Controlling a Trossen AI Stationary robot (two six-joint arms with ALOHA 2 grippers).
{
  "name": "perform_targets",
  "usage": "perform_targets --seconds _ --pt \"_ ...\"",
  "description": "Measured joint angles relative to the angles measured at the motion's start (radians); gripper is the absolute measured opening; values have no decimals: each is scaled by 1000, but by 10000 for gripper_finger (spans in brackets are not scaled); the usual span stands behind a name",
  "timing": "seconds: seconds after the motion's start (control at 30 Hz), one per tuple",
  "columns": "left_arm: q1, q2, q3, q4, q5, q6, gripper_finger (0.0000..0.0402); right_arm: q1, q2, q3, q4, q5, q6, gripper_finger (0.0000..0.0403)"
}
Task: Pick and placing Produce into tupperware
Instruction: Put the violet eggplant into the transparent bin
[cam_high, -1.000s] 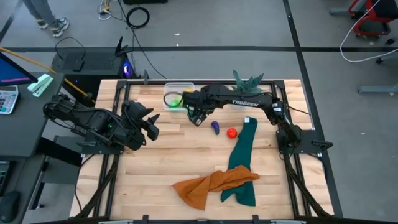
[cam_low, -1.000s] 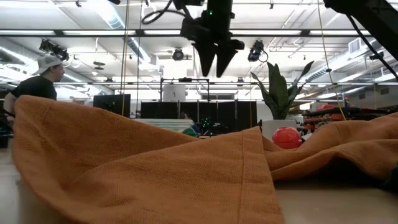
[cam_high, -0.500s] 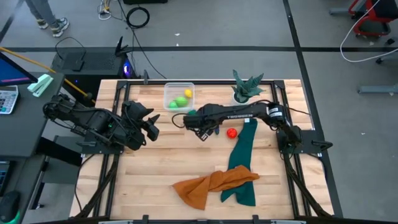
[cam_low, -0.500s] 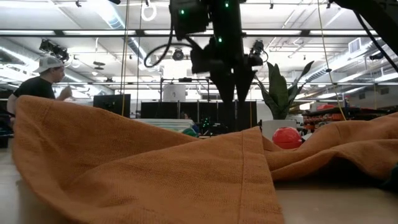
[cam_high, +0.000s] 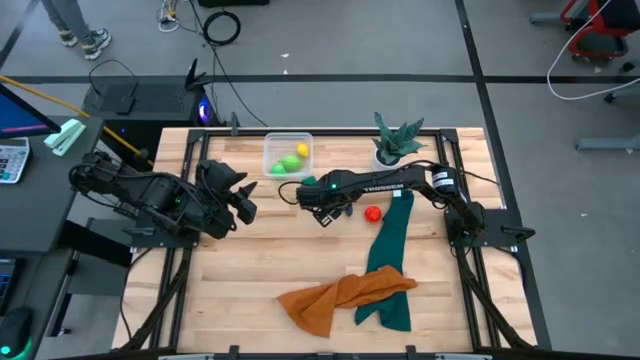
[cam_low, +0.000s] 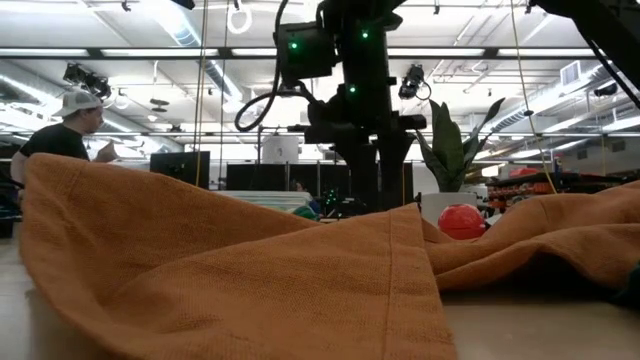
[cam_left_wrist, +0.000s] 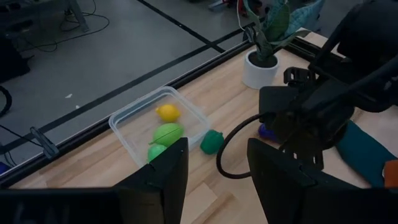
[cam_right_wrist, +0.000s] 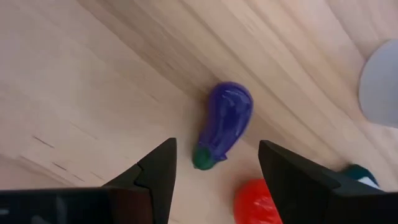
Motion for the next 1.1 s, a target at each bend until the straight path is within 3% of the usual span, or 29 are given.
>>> perform_targets --seconds 0.63,0.87,1.1 --pt "41 0 0 1 35 27 172 -26 0 -7 13 -5 52 273" --pt "42 0 0 1 38 29 172 -29 0 -141 28 -17 99 276" --pt "42 0 0 1 38 39 172 -31 1 -213 148 -60 124 270"
